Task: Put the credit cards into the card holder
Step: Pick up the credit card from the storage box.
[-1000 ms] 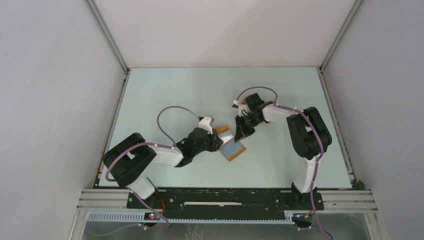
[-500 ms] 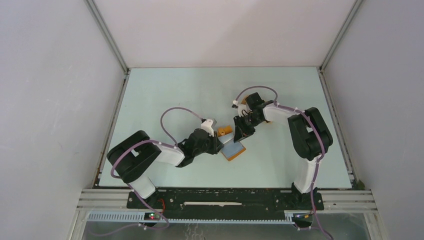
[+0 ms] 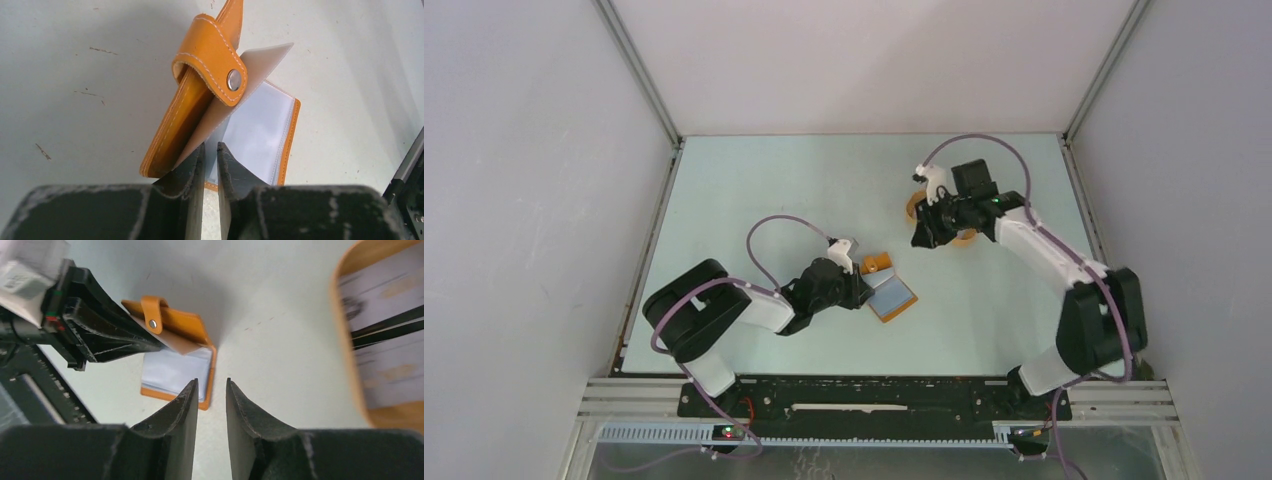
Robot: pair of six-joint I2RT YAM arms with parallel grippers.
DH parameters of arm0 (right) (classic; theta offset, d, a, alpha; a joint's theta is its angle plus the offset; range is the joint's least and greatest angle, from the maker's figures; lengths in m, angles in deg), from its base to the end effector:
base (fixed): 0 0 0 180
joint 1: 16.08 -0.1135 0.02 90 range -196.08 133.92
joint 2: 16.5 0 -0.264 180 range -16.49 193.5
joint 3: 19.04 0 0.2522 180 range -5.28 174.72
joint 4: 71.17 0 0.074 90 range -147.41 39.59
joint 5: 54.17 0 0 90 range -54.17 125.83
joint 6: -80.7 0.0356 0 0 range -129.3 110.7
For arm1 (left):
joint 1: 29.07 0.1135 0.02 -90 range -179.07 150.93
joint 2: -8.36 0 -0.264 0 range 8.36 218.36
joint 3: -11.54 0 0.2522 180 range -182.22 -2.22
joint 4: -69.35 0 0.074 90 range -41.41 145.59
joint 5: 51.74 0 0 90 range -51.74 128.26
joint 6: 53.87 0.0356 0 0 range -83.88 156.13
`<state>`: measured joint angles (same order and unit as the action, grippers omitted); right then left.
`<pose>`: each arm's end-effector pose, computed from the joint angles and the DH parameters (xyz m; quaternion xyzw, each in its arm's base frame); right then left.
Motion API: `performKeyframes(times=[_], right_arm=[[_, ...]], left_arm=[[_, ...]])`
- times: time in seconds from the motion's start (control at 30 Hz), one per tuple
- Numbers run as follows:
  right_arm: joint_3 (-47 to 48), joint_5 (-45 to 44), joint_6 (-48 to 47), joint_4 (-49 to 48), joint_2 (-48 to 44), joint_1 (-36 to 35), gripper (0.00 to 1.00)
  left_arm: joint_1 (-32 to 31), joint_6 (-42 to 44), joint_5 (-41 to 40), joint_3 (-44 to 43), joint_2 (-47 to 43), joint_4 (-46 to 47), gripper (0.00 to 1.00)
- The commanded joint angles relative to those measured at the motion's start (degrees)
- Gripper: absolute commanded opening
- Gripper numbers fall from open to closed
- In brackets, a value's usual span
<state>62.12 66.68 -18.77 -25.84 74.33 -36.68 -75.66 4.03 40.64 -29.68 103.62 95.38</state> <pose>0.3047 0.1340 0.2495 -0.3157 0.8671 0.2806 0.2639 0.1976 -0.2110 0.1208 0.1187 0.8488 -0.3402 0.3869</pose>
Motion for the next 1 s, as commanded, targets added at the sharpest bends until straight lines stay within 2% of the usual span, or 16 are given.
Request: performKeyframes(times=[0.0, 0.03, 0.07, 0.1, 0.17, 0.2, 0.23, 0.3, 0.33, 0.4, 0.47, 0.7, 0.83, 0.97], right_arm=[[-1.91, -8.20, -9.50, -6.04, -12.14, 0.21, 0.35], [-2.20, -8.63, -11.26, -7.09, -14.69, 0.54, 0.36], [-2.25, -7.94, -12.64, -7.90, -16.72, 1.23, 0.43], [-2.26, -6.79, -14.40, -8.16, -18.36, 2.05, 0.54], [-2.22, -2.21, -14.86, -8.74, -20.16, 3.96, 0.86], [-1.96, 0.69, -14.53, -9.36, -19.68, 5.01, 0.96], [-0.64, 2.56, -13.05, -8.94, -18.08, 5.72, 0.99], [4.14, 6.66, -10.56, -4.07, -13.14, 7.11, 0.99], [6.40, 7.94, -8.60, -2.81, -10.51, 7.69, 0.95], [7.93, 8.37, -3.17, -4.40, -6.36, 9.76, 0.92], [8.30, 6.26, 2.52, -7.04, -2.84, 11.35, 0.91], [14.30, -5.27, 20.45, -6.83, 10.24, 14.32, 0.83], [17.01, -4.60, 26.78, -7.93, 16.84, 15.41, 0.74], [19.33, -3.59, 30.35, -7.45, 22.09, 16.32, 0.70]], left_arm=[[0.02, -0.35, 1.53, 0.53, 0.80, 1.96, 0.20], [0.01, -0.23, 1.39, 0.54, 0.72, 1.96, 0.20], [0.06, 0.02, 1.21, 0.57, 0.57, 1.96, 0.20], [0.03, 0.37, 1.01, 0.59, 0.42, 1.96, 0.20], [0.01, 0.93, 0.82, 0.51, 0.20, 1.89, 0.20], [0.02, 1.14, 0.80, 0.41, 0.23, 1.93, 0.20], [0.04, 1.31, 0.85, 0.27, 0.29, 1.95, 0.21], [0.02, 1.61, 1.05, 0.07, 0.26, 1.96, 0.21], [0.02, 1.72, 1.09, -0.08, 0.27, 2.07, 0.21], [0.01, 2.05, 1.34, -0.28, 0.21, 2.26, 0.21], [0.02, 2.23, 1.36, -0.27, -0.03, 2.39, 0.21], [0.01, 2.27, 2.27, 0.07, 0.74, 4.05, 0.21], [0.01, 1.70, 2.46, 0.80, 0.98, 5.30, 0.21], [0.01, 1.68, 2.29, 1.09, 0.98, 5.54, 0.21]])
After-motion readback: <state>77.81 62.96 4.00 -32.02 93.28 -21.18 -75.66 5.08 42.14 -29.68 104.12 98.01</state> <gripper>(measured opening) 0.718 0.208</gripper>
